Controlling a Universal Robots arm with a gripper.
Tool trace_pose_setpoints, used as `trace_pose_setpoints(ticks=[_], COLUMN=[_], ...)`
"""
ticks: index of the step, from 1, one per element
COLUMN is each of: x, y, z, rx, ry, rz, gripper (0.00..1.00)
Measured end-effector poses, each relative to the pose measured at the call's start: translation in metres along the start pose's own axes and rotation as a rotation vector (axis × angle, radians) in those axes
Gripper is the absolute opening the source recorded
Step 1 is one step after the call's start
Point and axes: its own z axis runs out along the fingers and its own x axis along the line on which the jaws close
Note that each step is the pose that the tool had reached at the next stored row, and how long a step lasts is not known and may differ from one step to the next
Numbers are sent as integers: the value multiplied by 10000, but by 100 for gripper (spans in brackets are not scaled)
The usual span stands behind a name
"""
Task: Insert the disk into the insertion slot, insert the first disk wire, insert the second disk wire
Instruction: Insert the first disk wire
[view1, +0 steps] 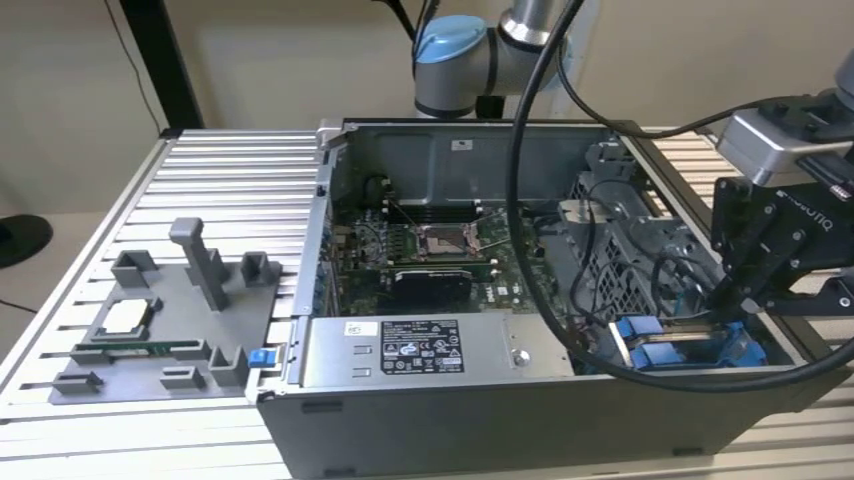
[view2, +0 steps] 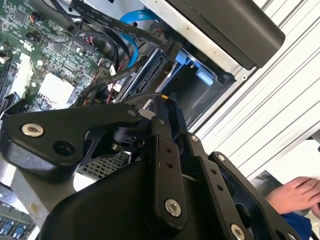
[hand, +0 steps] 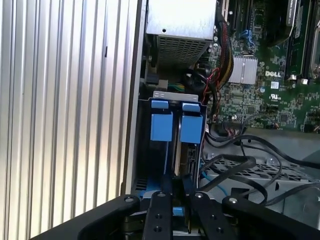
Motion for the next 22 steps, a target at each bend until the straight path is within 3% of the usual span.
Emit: trace_pose_setpoints(ticks=[6, 8, 10, 16, 17, 22], x=[1, 2, 1, 1, 2, 12], y=[-1, -2, -2, -4, -5, -24], z=[1, 4, 9, 29, 33, 48], rx=[0, 3, 15, 63, 69, 78], ry=[-2, -50, -238, -1027, -1115, -1161], rz=[0, 12, 45, 201, 221, 298], gripper=[0, 0, 0, 0, 0, 0])
